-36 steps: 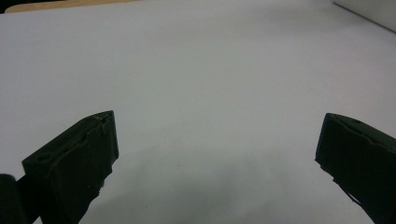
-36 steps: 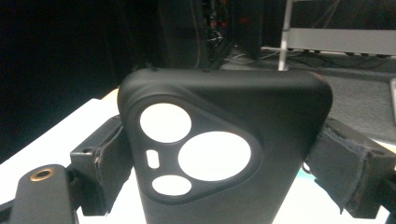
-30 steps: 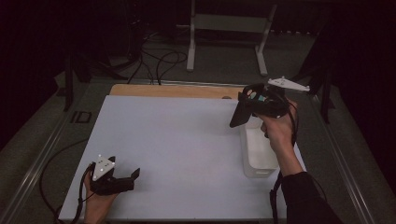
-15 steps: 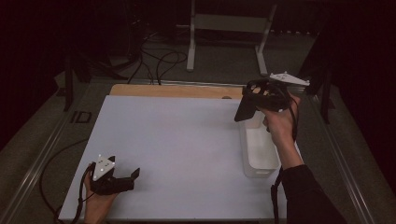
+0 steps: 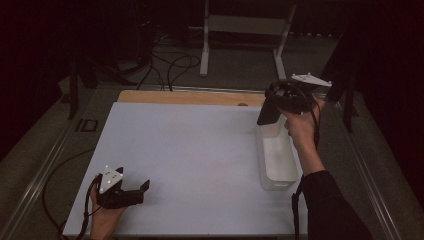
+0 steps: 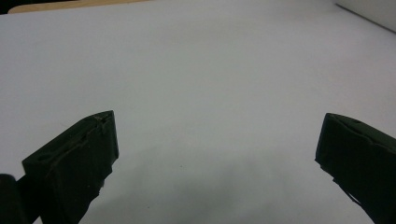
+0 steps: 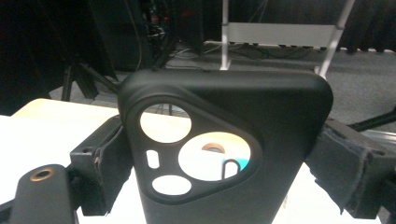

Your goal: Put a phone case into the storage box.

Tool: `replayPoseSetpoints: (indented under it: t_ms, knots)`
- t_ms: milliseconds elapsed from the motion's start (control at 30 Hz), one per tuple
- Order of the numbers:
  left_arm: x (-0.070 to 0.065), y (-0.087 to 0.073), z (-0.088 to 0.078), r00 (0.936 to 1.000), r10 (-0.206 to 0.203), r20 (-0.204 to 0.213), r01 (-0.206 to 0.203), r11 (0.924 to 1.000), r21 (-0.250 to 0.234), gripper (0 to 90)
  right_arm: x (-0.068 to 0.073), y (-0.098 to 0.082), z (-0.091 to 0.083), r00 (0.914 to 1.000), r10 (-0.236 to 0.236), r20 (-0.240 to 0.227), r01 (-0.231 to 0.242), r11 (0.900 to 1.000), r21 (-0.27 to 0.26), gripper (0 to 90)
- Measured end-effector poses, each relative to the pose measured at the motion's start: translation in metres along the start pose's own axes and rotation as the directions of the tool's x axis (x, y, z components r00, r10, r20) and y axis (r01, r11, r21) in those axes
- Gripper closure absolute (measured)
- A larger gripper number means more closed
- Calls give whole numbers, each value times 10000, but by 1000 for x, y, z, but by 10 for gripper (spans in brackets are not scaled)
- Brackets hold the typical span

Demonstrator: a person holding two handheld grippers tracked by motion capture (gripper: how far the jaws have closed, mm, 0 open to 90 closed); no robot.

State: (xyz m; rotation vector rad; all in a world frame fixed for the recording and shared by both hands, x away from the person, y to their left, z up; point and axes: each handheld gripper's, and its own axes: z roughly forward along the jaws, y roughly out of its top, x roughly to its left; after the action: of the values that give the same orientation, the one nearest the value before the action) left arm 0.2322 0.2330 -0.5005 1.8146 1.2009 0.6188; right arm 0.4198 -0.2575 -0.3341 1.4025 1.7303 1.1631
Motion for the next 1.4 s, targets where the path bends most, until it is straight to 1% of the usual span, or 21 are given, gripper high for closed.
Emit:
replayPoseSetpoints:
  t_ms: [167,300,400,433,500,700,833,1067,1233,1400]
  knots:
    - [0,0,0,10000,2,5,-2,10000,3,0,-6,-2,8,9995,202,255,-206,9997,141,137]
    - [0,0,0,10000,-23,44,23,10000,-3,0,-8,-4,12,9984,184,539,-197,9995,237,137]
    - [0,0,0,10000,-34,42,34,10000,-14,0,-9,-4,14,9977,186,653,-205,9994,284,137]
    - [0,0,0,10000,-42,46,42,10000,-10,0,-10,-5,16,9968,149,790,-176,9993,332,136]
    - [0,0,0,10000,-54,32,54,10000,-24,0,-12,-5,18,9958,203,888,-237,9990,378,136]
    - [0,0,0,10000,-63,31,63,10000,-19,0,-16,-7,24,9936,322,1084,-377,9980,500,135]
    - [0,0,0,10000,-62,35,62,10000,-14,0,-18,-8,27,9927,293,1173,-364,9976,586,135]
    - [0,0,0,10000,-69,26,69,10000,-19,0,-22,-11,32,9895,371,1396,-477,9961,735,135]
    - [1,-1,-1,10000,-84,26,84,10000,-32,0,-24,-14,37,9874,361,1542,-508,9945,921,134]
    - [1,0,-1,9999,-104,29,104,9999,-55,0,-27,-20,42,9855,495,1623,-674,9920,1069,133]
